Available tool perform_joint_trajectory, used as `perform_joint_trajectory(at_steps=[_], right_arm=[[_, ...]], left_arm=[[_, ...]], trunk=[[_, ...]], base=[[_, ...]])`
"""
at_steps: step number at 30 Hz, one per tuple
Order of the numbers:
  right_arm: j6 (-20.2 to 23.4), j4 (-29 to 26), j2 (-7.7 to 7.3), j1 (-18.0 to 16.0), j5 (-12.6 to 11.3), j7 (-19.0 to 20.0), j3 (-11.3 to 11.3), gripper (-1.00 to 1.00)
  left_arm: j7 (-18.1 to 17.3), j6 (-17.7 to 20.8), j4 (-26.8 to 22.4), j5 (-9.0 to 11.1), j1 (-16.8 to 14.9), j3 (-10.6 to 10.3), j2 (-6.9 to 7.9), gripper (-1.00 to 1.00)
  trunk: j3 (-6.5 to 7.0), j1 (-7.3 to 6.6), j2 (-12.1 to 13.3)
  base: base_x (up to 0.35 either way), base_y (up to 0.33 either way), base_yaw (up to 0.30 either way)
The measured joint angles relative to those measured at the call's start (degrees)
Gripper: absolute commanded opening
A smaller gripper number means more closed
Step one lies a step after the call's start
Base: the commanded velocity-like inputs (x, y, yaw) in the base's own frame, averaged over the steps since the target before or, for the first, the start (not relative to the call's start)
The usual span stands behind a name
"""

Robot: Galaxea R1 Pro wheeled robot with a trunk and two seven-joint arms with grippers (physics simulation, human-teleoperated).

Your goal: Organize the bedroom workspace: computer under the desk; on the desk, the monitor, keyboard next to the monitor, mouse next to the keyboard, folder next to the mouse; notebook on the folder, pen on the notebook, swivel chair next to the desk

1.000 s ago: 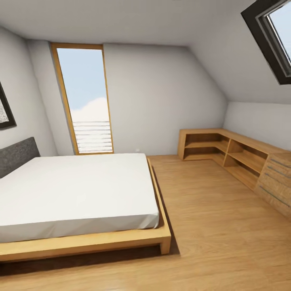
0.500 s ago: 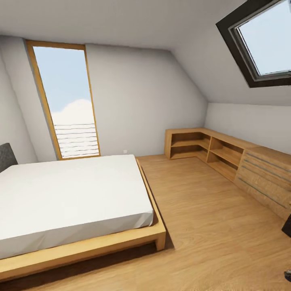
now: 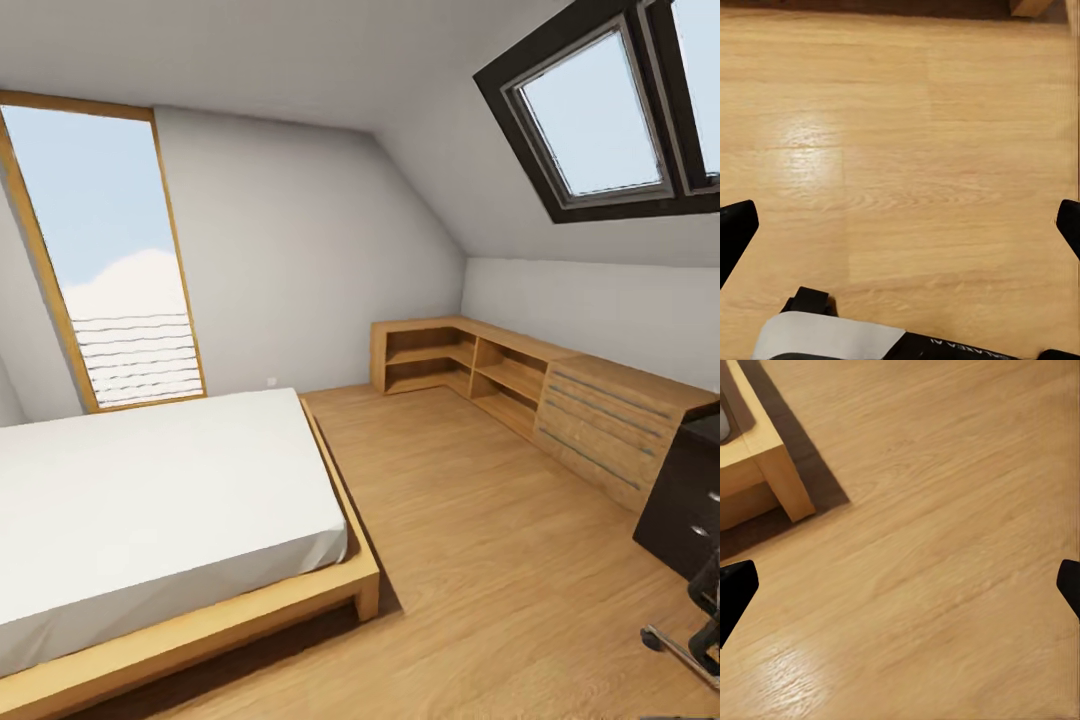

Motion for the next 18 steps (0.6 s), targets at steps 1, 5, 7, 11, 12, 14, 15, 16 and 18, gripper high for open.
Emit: perform_joint_trajectory(at_steps=[1,5,7,11,12,14,15,16,18], right_arm=[[0.0,0.0,0.0,0.0,0.0,0.02,0.0,1.0],[0.01,0.0,0.0,0.0,0.01,0.02,0.0,1.0],[0.02,0.0,0.0,0.0,0.01,0.02,-0.01,1.0],[0.02,0.0,0.0,0.0,0.02,0.03,-0.01,1.0],[0.02,0.0,0.0,0.0,0.01,0.01,-0.01,1.0],[0.02,0.0,0.0,0.0,0.01,0.02,0.0,1.0],[0.02,0.0,0.0,0.0,0.01,0.04,0.0,1.0],[0.01,0.0,0.0,0.0,0.01,0.04,0.0,1.0],[0.01,0.0,0.0,0.0,0.02,0.03,0.02,1.0]], left_arm=[[0.0,0.01,0.37,0.0,0.0,-0.06,0.01,1.0],[0.0,-0.03,2.58,-0.13,0.0,-0.17,0.06,1.0],[-0.01,-0.05,2.91,-0.15,0.0,-0.18,0.07,1.0],[-0.03,-0.05,3.01,-0.15,0.0,-0.19,0.07,1.0],[-0.02,-0.05,3.02,-0.16,0.0,-0.19,0.07,1.0],[-0.02,-0.05,3.02,-0.16,0.0,-0.19,0.07,1.0],[-0.01,-0.05,3.03,-0.16,0.0,-0.19,0.07,1.0],[-0.01,-0.05,3.03,-0.16,0.0,-0.19,0.07,1.0],[-0.01,-0.05,3.03,-0.16,0.0,-0.19,0.07,1.0]], trunk=[[0.04,0.0,0.0],[0.21,0.0,0.0],[0.29,-0.02,0.0],[0.45,-0.02,0.0],[0.49,-0.03,0.0],[0.57,-0.03,0.0],[0.6,-0.03,0.0],[0.64,-0.03,0.0],[0.71,-0.03,0.0]], base=[[0.0,0.0,-0.27],[0.047,0.084,-0.271],[0.145,0.229,-0.271],[0.197,0.242,-0.273],[0.236,0.222,-0.274],[0.256,0.204,-0.275],[0.268,0.191,-0.275],[0.274,0.185,-0.276],[0.276,0.134,-0.279]])
